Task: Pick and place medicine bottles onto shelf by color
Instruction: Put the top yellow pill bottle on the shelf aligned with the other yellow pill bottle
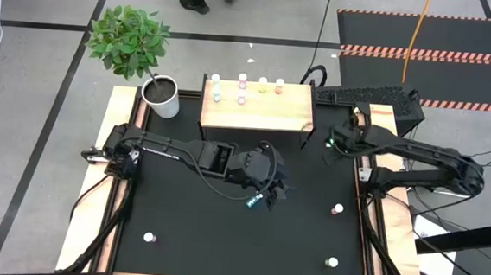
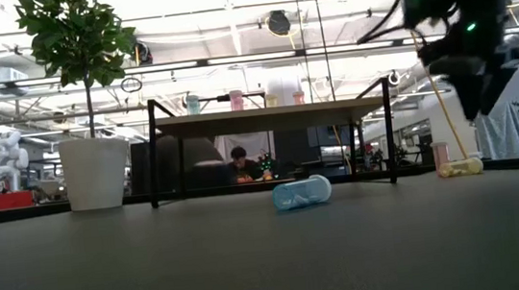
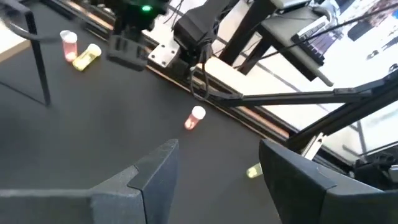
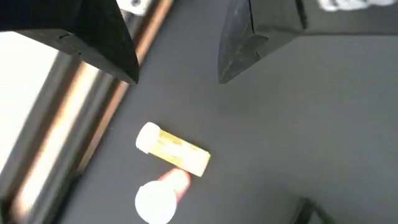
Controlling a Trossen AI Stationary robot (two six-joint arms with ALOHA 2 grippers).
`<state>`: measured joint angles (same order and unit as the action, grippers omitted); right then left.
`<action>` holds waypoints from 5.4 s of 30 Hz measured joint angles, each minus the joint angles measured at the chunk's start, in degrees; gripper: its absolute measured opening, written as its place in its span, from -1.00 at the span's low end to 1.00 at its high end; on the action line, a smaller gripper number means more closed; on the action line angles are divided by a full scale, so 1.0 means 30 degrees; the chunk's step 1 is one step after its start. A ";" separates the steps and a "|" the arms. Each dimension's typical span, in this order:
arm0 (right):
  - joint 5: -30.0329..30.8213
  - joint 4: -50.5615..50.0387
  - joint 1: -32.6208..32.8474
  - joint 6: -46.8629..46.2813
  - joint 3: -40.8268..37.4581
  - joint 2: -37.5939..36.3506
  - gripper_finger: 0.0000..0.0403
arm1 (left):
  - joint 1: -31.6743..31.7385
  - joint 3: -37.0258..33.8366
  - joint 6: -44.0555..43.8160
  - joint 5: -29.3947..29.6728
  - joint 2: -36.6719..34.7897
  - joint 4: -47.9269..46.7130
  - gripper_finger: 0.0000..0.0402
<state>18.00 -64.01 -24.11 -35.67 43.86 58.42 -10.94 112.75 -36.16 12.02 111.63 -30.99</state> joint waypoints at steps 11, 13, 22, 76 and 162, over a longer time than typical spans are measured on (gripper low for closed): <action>-0.1097 0.1864 -0.2604 0.9276 0.0000 0.1982 0.05 | -0.0109 -0.0005 0.1755 -0.0026 -0.0007 -0.4055 0.11; -0.1101 0.1874 -0.2562 1.0746 0.0002 0.1970 0.05 | -0.0061 -0.0007 0.2661 -0.0026 -0.0007 -0.4604 0.11; -0.1092 0.1690 -0.2567 1.1728 0.0007 0.1321 0.05 | 0.1471 -0.0015 0.5961 -0.0063 -0.1096 -0.8704 0.11; -0.3376 1.1478 -0.8125 -2.8487 -0.7574 -0.2204 0.05 | 0.9041 -0.0015 1.5837 -0.1544 -0.4024 -1.0700 0.11; 0.1495 1.9546 0.6510 1.5767 -0.0058 -0.4007 -0.48 | 0.4499 -0.0015 1.0603 0.0070 -0.0699 0.4827 0.24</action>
<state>22.48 -5.38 -4.58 11.63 43.68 46.40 2.56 112.71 -4.35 12.23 109.54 -16.51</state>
